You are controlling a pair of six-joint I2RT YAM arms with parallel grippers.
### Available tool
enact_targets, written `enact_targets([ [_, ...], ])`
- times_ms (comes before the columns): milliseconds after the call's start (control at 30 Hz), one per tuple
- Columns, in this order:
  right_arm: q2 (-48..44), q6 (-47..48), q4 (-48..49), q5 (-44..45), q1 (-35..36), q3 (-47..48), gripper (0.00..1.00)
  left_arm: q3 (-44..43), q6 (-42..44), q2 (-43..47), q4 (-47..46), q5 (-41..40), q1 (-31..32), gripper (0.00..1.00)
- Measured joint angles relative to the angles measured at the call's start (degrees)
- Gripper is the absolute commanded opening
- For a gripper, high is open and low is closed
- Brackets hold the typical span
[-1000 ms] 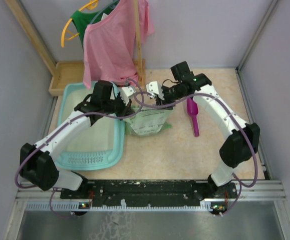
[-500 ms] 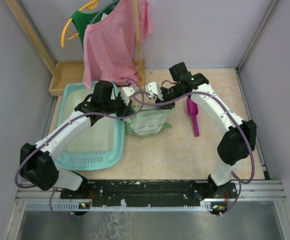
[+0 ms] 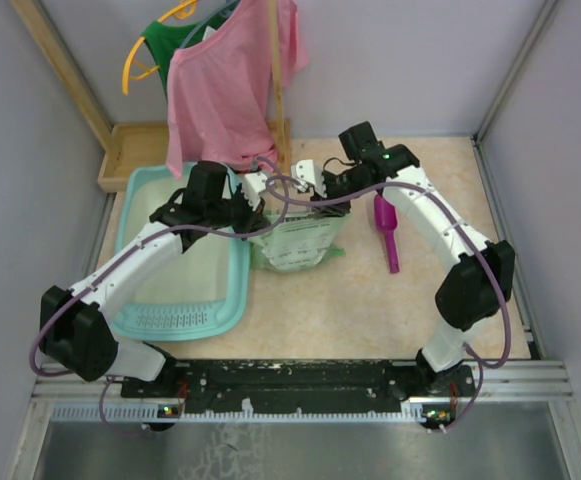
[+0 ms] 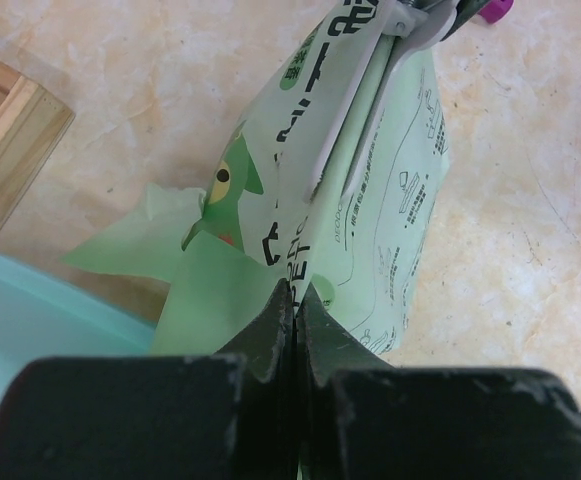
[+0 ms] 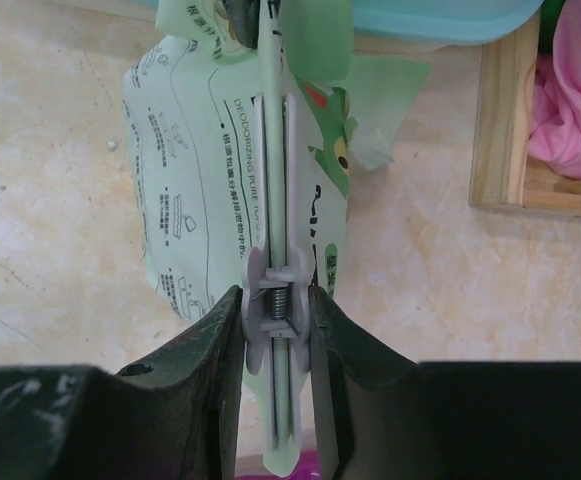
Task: Fill the litter box with clean litter
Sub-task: Remove the clamp from the cat litter bag.
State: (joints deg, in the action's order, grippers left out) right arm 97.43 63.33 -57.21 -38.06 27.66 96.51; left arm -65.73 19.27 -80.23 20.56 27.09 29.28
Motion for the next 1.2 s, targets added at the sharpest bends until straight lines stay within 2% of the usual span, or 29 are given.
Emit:
enact_targets([
  [467,-3.0,-10.4,0.7,2.4,-1.4,0.7,0.0,0.4,0.0,-0.1,-1.6,-0.2,1.2,0.0],
  [900,-7.3,-24.7,9.5,4.8,-15.2,1.9,0.0,1.1,-0.3,0.1,-3.4,-1.9,1.8,0.0],
  [1200,-4.6,-32.8,14.5,9.6,-24.5,1.8,0.0,3.4,-0.4,2.7,-3.8,-4.5,3.7,0.0],
])
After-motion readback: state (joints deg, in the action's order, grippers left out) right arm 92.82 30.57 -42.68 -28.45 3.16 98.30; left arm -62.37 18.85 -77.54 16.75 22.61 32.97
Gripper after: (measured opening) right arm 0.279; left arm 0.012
